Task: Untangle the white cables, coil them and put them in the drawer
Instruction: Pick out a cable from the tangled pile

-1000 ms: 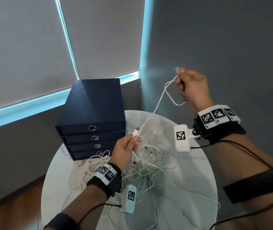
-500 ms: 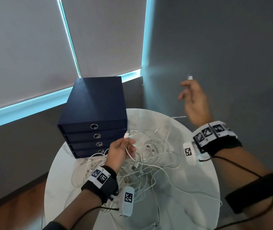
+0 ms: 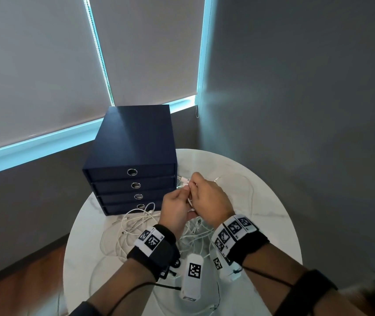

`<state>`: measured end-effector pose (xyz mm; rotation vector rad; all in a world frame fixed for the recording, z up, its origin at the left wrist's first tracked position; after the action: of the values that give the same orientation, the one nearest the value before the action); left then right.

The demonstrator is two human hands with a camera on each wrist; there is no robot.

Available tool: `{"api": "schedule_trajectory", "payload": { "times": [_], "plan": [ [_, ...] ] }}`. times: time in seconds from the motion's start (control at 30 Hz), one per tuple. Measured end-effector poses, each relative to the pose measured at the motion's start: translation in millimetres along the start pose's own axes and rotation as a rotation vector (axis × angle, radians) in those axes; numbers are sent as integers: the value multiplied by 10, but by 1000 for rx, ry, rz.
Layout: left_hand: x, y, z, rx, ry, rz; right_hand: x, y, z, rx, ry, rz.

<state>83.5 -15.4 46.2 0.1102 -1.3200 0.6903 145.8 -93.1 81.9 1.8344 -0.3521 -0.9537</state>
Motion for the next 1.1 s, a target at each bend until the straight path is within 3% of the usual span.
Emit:
{"api": "schedule_trajectory", "payload": {
  "times": [0.27,0.43,0.53,0.73,0.83,0.97,1.0,1.1],
  "plan": [
    [-92,92,-21,158,11,-22,63,-207,185,-185,84,-65],
    [27,136,-95,255,-74,47,180,-174,341,-250,27,-666],
    [112,105,-66,242,-102,143,223,-69,315,-244,40,-593],
    [580,293,-73,321,-249,410,821,34,281,-302,-160,-522],
    [744,332,-115,312,-307,384,1083,47,308,-325,-262,-453],
    [585,234,-153,294,-332,311,1002,193,193,-252,-201,-244],
    [520,229,-172,292,-320,322,948,265,147,-204,-179,-252],
    [432,385,-230,357,-262,352,924,492,53,-182,-217,-587]
  ]
}}
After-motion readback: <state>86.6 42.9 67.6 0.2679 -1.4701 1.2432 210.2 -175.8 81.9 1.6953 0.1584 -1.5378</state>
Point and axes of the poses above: each hand's wrist, its own z-axis away from the middle knuckle, its own y-axis out of the back of the hand, x = y × z, the point moved 3 cm from there along -z, towards the middle knuckle, and after that the axes turned 1 degree about y, right-handed, at the moved point
